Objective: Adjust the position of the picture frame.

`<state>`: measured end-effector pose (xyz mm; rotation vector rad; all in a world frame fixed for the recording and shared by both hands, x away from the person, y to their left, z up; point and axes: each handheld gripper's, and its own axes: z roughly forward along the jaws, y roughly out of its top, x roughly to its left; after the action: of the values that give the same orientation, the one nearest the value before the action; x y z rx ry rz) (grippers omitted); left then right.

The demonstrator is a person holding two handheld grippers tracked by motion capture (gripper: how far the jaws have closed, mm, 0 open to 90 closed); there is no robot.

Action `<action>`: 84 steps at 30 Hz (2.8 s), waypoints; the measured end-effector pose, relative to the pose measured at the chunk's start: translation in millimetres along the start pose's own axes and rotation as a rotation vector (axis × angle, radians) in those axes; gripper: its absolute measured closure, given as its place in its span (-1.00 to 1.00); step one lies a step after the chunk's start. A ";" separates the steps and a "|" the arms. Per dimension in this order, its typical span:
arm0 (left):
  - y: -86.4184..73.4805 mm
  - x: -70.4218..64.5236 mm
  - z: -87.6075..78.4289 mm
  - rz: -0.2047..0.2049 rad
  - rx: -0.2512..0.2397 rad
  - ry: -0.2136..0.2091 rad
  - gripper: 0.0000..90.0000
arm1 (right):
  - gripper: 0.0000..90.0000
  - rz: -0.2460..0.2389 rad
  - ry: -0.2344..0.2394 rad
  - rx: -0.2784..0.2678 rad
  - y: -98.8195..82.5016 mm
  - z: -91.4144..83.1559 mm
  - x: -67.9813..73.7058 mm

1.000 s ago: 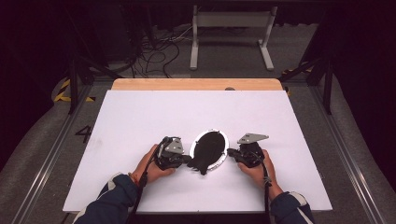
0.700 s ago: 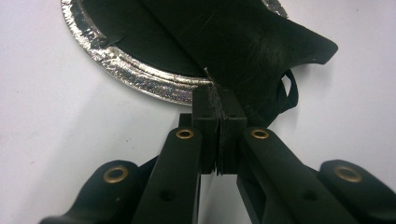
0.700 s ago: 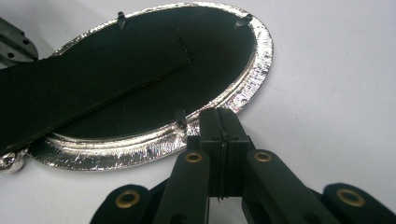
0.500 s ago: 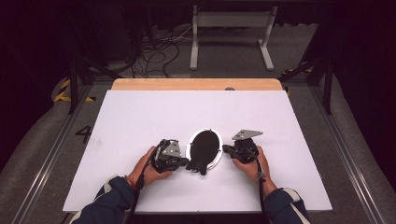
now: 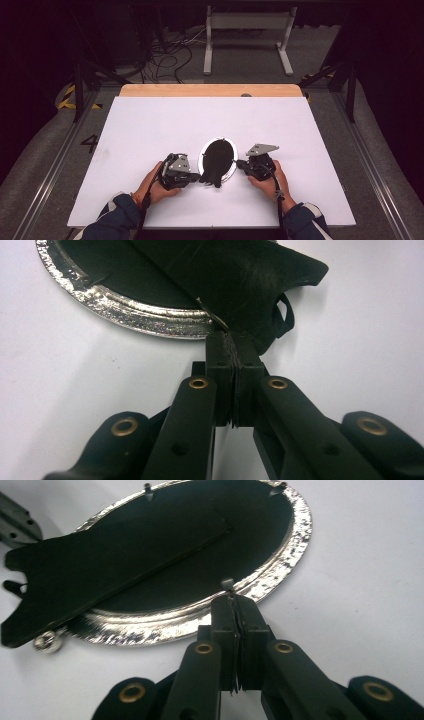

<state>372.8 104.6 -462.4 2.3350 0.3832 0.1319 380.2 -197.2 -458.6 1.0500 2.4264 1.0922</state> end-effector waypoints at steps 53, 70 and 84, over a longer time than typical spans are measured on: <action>5.7 -2.1 3.8 0.035 0.001 0.054 0.77 | 0.79 -0.042 -0.040 0.005 2.7 1.7 5.9; -9.7 2.1 -25.9 0.029 -0.066 0.112 0.05 | 0.38 -0.089 0.006 -0.015 1.1 -23.2 9.3; -36.4 -1.1 -44.3 -0.071 -0.093 0.176 -0.72 | -0.04 -0.109 0.038 0.006 -2.4 -35.1 21.3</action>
<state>354.1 158.5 -456.4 2.2220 0.5352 0.3150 346.3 -201.7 -435.9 0.8954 2.4854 1.0791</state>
